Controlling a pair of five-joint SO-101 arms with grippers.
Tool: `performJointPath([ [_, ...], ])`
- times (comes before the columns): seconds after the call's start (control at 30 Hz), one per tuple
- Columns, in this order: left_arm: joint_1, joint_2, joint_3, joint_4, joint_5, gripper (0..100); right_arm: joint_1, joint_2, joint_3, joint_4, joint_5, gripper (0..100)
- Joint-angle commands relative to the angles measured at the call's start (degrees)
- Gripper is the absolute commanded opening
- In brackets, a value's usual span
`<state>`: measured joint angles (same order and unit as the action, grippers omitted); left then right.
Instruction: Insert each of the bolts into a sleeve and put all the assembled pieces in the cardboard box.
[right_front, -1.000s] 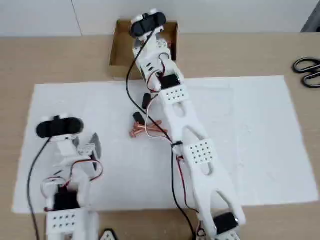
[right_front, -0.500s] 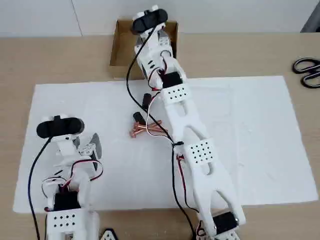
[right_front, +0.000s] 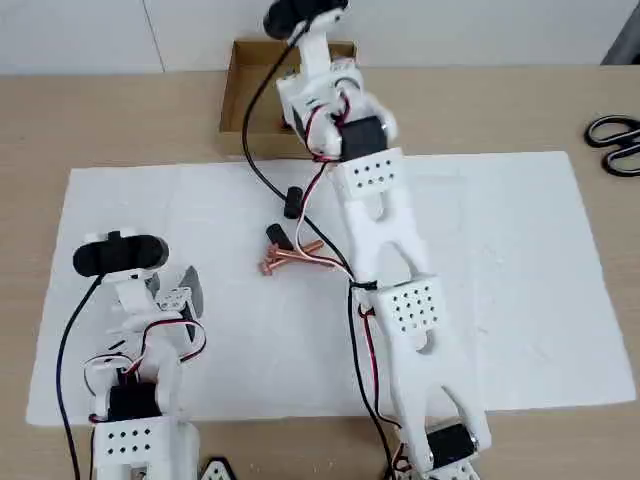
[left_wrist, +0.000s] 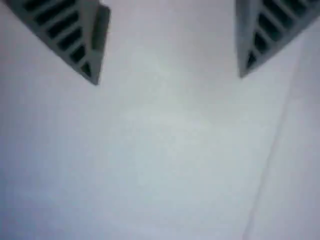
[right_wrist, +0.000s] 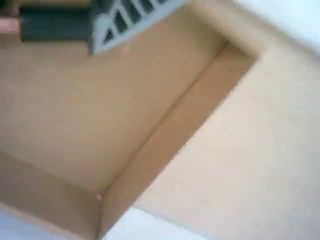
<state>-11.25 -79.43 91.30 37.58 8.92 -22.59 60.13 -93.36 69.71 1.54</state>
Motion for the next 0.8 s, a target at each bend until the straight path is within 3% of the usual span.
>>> performJointPath([
  [0.0, 0.18, -0.79, -0.31, -1.32, 0.18, 17, 0.48, -10.77, -2.99, 11.21, 0.44, 24.2],
  [0.2, 0.09, -0.79, -0.31, -1.32, 0.18, 17, 0.22, -18.86, -2.99, 26.42, 0.26, 24.2],
  [0.43, 0.09, -0.79, -0.31, -1.32, 0.18, 17, 0.66, -21.67, -0.7, 27.65, 0.18, 24.2],
  [0.63, 0.09, -0.79, -0.31, -1.32, 0.18, 17, 0.48, -31.69, 13.36, 28.0, 0.26, 24.2],
  [0.77, 0.0, -0.79, -0.31, -1.32, 0.18, 17, 0.57, -43.65, 30.15, 27.74, 0.26, 24.2],
])
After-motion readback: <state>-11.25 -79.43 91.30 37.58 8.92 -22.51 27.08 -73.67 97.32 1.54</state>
